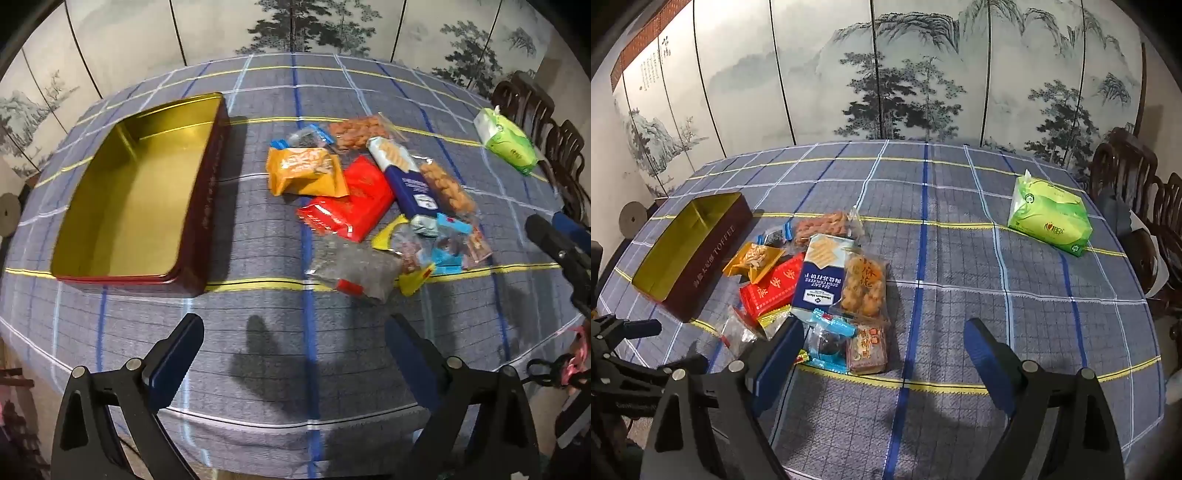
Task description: Organize snacks
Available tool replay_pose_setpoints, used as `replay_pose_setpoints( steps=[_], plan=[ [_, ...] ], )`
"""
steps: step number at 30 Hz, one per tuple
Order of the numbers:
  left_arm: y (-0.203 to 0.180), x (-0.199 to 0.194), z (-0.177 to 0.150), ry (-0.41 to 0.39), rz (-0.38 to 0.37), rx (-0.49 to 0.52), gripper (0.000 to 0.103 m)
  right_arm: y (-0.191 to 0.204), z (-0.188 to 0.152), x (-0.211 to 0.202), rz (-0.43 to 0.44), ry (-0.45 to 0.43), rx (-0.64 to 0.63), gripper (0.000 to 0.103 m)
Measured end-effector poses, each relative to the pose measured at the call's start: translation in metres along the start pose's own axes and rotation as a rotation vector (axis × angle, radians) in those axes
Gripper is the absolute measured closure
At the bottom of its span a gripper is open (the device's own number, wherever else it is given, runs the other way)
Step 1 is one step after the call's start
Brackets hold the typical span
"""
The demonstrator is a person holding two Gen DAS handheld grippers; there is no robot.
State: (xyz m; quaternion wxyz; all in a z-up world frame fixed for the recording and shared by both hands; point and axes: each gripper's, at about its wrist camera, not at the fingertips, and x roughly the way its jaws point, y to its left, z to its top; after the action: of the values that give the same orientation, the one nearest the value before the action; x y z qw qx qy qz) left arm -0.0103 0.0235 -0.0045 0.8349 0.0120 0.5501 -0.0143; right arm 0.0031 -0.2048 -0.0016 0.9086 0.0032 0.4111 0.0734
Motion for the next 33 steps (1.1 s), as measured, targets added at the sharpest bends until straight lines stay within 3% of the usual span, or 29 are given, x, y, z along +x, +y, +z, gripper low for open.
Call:
replay_pose_setpoints(
  steps=[14,20,33],
  plan=[
    [-0.004,0.004,0.000,0.018,-0.047,-0.001,0.007,0.000,-0.006,0.013,0.043,0.030,0.010,0.012],
    [-0.008,0.008,0.003,0.034,-0.007,0.006,0.007,0.001,-0.007,0.017,0.050,0.041,0.012,0.012],
    [-0.008,0.017,0.003,0.061,-0.003,0.024,0.010,0.002,-0.010,0.021,0.044,0.061,0.031,0.012]
  ],
)
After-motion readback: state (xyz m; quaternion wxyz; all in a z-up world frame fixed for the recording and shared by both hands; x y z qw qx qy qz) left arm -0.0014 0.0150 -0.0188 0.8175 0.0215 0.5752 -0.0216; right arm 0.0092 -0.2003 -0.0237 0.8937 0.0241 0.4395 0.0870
